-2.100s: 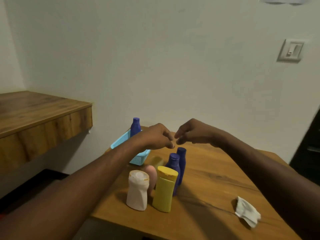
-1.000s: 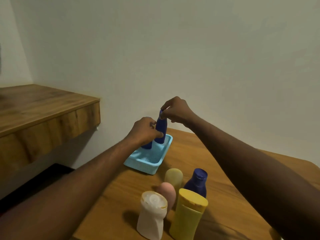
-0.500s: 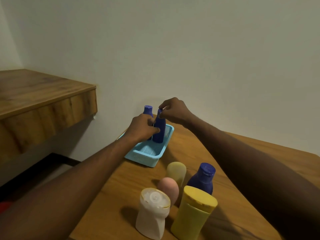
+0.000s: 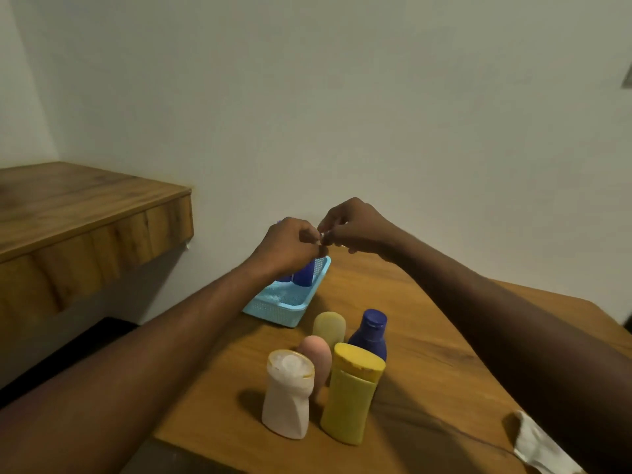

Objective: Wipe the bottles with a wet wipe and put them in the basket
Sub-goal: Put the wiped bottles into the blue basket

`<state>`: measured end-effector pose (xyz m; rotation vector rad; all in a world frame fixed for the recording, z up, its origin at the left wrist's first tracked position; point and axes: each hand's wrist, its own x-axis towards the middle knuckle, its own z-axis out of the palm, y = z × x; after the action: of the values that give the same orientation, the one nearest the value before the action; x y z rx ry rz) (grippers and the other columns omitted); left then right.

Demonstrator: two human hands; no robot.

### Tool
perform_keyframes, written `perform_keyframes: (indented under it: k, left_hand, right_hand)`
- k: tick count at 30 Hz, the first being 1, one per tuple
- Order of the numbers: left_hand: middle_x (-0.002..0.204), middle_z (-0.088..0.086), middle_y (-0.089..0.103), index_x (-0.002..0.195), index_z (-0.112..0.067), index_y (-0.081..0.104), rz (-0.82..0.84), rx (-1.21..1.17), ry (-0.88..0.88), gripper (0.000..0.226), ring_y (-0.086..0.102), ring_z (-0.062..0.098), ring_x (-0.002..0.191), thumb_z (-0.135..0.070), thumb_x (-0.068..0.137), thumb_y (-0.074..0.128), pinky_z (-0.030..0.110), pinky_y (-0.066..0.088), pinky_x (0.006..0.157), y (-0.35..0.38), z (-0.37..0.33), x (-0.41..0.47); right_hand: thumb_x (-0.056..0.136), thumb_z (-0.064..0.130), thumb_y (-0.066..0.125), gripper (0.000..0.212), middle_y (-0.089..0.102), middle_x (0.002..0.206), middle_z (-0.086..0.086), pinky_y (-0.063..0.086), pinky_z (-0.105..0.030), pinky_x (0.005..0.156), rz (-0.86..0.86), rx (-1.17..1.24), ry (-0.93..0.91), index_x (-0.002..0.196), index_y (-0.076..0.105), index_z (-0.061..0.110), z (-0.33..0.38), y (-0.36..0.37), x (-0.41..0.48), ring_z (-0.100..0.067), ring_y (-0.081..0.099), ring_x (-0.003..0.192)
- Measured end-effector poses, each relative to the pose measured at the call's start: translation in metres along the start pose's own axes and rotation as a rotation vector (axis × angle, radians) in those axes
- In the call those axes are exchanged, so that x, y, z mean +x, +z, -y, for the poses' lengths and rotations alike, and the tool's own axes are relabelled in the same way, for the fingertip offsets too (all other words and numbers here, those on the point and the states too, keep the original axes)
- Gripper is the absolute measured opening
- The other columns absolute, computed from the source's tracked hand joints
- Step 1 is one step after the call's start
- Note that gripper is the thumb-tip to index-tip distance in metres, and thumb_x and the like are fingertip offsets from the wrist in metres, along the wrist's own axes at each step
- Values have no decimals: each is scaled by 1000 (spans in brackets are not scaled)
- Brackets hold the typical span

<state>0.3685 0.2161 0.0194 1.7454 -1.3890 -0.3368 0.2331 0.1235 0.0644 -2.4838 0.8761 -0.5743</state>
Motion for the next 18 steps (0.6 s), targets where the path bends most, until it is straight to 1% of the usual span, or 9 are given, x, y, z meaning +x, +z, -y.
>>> perform_keyframes:
  k: [2, 4, 6, 9, 12, 15, 16, 18]
  left_hand:
    - [102, -2, 73, 101, -15, 78, 49, -19, 30, 14, 67, 18, 101, -22, 89, 78, 30, 55, 81, -1, -21, -19]
    - [94, -4, 72, 96, -16, 79, 99, -31, 53, 9, 68, 17, 94, -22, 90, 77, 34, 58, 83, 2, -38, -39]
    - [92, -5, 74, 94, -17, 80, 155, -41, 65, 8, 69, 15, 93, -22, 90, 77, 34, 59, 85, 5, -49, -58]
    - [90, -7, 75, 93, -19, 81, 231, -45, 66, 6, 69, 12, 91, -21, 89, 78, 32, 57, 83, 12, -62, -81]
    - [90, -8, 73, 96, -19, 80, 238, 24, 64, 8, 67, 11, 88, -19, 93, 73, 29, 56, 79, 19, -67, -96]
    - [93, -5, 73, 97, -19, 79, 236, 73, 28, 10, 68, 15, 93, -19, 94, 70, 33, 56, 87, 25, -67, -106]
    - [93, -5, 72, 99, -19, 79, 225, 86, 19, 11, 68, 15, 93, -19, 95, 69, 32, 56, 87, 27, -67, -109]
    - [91, -5, 70, 103, -18, 78, 191, 100, 18, 13, 66, 13, 91, -19, 96, 67, 26, 52, 82, 30, -65, -113]
  right_hand:
    - [87, 14, 70, 12, 74, 90, -9, 55, -22, 57, 47, -29, 14, 96, 76, 9, 6, -17, -30, -20, 70, 82]
    - [88, 15, 69, 10, 75, 88, -6, 58, -23, 60, 83, -53, 24, 94, 76, 12, 8, -32, -61, -19, 72, 83]
    - [89, 16, 69, 10, 76, 89, -4, 60, -28, 66, 116, -37, 32, 94, 77, 15, 6, -43, -87, -17, 73, 86]
    - [88, 17, 69, 14, 76, 93, -2, 62, -35, 74, 154, -9, 59, 99, 78, 18, 0, -48, -121, -17, 72, 91]
    - [87, 20, 74, 17, 76, 98, 2, 63, -34, 75, 166, 17, 72, 103, 78, 18, -2, -39, -142, -15, 70, 94]
    - [85, 22, 79, 24, 76, 102, 0, 62, -34, 75, 142, 44, 89, 108, 76, 15, -1, -25, -156, -17, 70, 95]
    - [85, 22, 80, 27, 76, 103, -1, 62, -36, 75, 125, 58, 98, 111, 74, 15, -1, -20, -160, -17, 70, 94]
    - [84, 21, 81, 32, 77, 103, -2, 63, -39, 77, 86, 82, 110, 113, 72, 15, -1, -14, -165, -17, 72, 93]
